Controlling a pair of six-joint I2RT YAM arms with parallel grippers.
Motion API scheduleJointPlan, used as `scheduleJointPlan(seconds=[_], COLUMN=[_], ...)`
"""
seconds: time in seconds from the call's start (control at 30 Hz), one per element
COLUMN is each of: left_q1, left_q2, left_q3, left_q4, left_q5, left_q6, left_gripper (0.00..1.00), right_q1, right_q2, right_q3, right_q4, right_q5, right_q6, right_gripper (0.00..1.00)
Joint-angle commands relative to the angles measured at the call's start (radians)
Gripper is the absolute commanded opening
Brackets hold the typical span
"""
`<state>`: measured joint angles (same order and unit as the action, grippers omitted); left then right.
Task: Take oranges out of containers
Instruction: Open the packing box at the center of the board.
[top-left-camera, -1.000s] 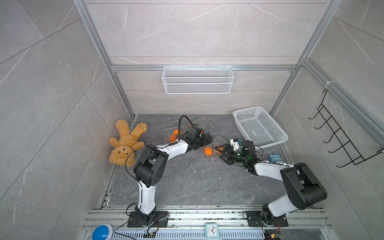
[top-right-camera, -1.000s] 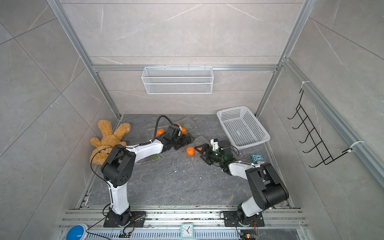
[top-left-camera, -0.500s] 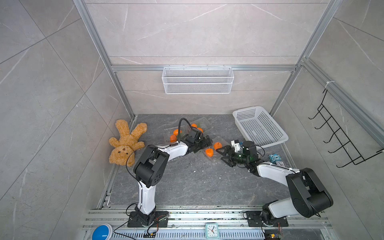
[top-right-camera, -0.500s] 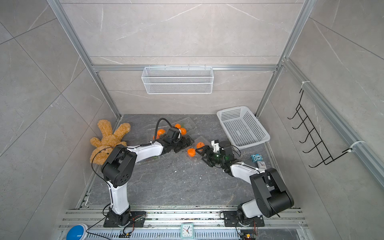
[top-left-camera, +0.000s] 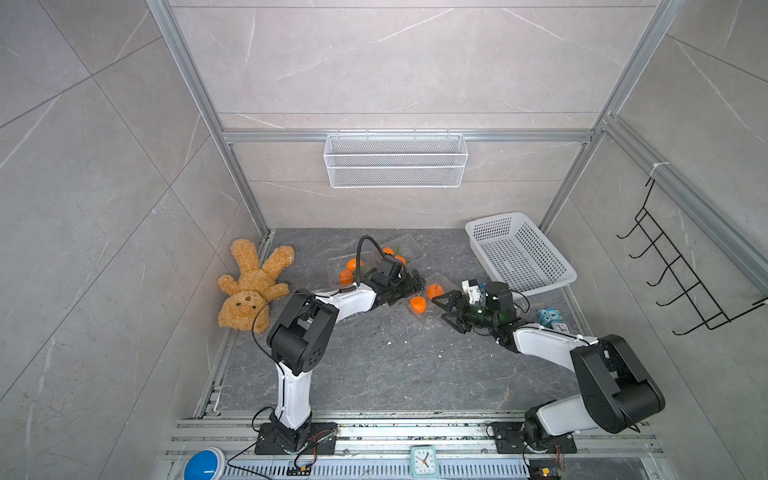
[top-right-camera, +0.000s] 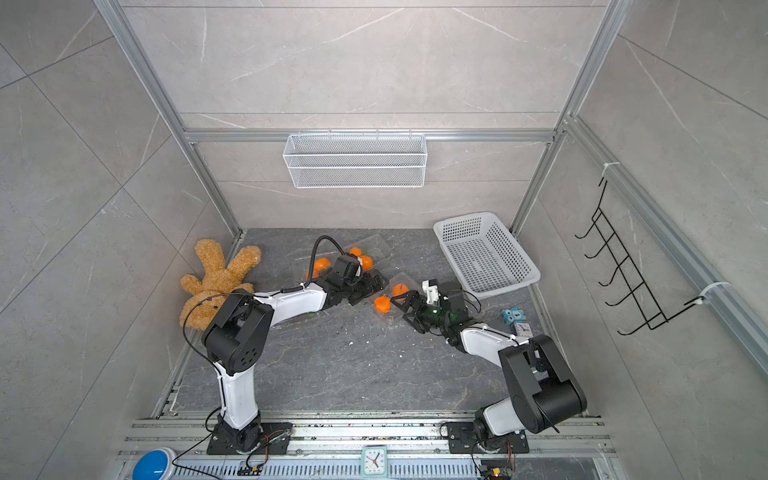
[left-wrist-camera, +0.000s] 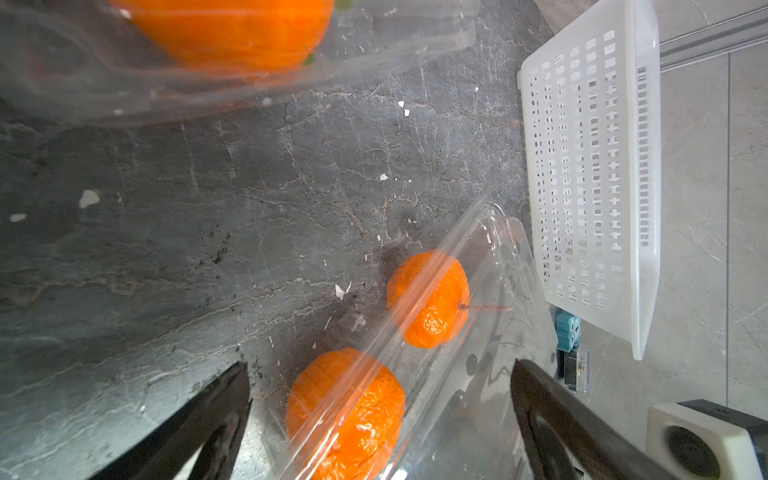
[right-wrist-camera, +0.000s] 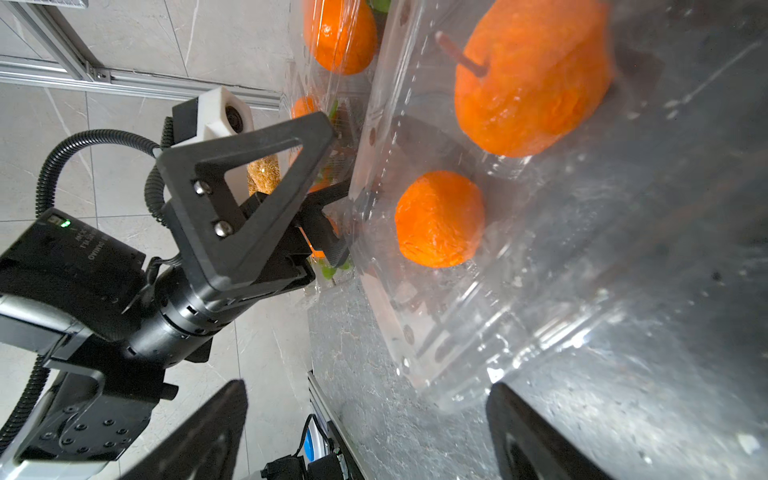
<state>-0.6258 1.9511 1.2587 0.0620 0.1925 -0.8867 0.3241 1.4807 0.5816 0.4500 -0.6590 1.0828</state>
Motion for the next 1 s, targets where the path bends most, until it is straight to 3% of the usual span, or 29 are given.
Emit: scheduleJointPlan(seconds=[0.0, 0.43, 0.97], left_q1=[0.002, 0.002, -0.001], left_q2=[-0.035, -0.025, -0.012], left_q3=[-0.01, 0.007, 0.007], left_q4=[0.038, 0.039, 0.051], left_q5=[0.019, 0.019, 0.026], left_q6=[-0.014, -0.021, -0.034], left_gripper=[1.0, 1.0, 1.0], right_q1=[-0.01, -0.068, -0.069], right_q2=[0.015, -0.012, 0.06], right_q3=[-0.006, -0.025, -0.04], right_q4=[0.042, 0.015, 0.163], right_q5=[-0.004, -0.04, -0.063], right_q6=[0.015, -0.009, 0.065], right_gripper=[0.92, 0.91, 0.91])
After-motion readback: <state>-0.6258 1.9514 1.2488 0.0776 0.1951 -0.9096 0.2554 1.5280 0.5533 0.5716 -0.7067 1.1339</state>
